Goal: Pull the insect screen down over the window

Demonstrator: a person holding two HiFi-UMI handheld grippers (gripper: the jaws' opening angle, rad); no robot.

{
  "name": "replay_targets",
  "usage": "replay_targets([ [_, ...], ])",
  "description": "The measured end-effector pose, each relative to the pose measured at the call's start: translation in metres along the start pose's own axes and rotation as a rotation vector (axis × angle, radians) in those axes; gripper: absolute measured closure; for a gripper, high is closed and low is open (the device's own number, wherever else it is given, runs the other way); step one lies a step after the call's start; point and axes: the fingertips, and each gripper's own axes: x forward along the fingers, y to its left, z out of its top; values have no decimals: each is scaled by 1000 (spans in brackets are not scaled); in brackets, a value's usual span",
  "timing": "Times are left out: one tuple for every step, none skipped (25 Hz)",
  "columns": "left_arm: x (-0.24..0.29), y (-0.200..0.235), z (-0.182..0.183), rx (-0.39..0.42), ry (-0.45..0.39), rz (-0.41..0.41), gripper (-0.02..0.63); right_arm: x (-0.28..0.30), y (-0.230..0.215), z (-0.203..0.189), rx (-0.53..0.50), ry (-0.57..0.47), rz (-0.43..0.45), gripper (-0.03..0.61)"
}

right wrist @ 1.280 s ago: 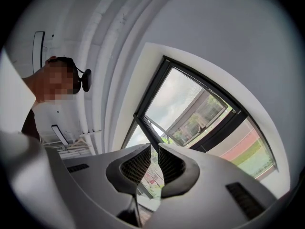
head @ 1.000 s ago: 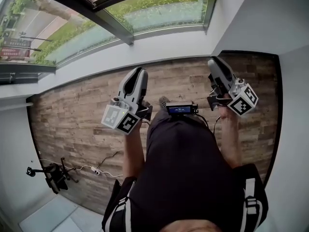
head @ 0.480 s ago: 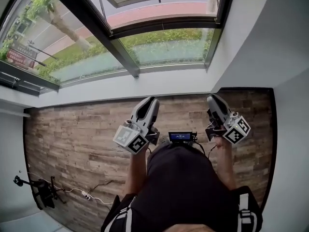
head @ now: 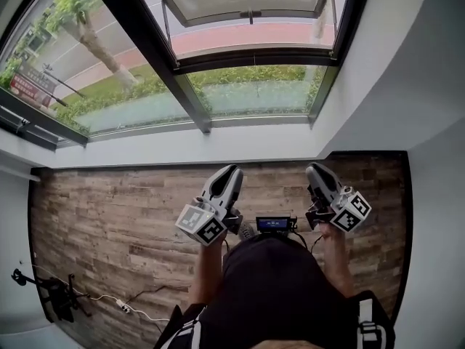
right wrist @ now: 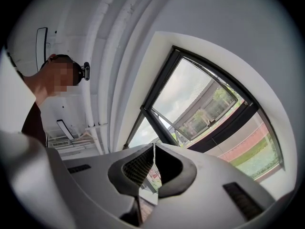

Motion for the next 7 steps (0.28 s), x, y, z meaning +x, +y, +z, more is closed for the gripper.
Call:
replay_targets([
  [-2,0,0,-5,1,0,561,1,2,-1,0,5,-1,560],
  [-3,0,0,-8,3,-1,561,2,4,-2,0,10,-1,560],
  [-3,0,0,-11,4,-3,561,3,5,-3,-2,14,-1,560],
  [-3,1,-1,-12,5,-5,561,4,5,-4,-4,18,0,560],
  [-3,3,-1,-13,7,-6,561,6,5,-6,-7,21,0,560],
  [-2,4,-2,-15,9,-7,561,7,4,-7,-9,24,-1,560],
  [-2,6,-4,-17,11,-8,561,8,4,-9,-11,27,-1,560],
])
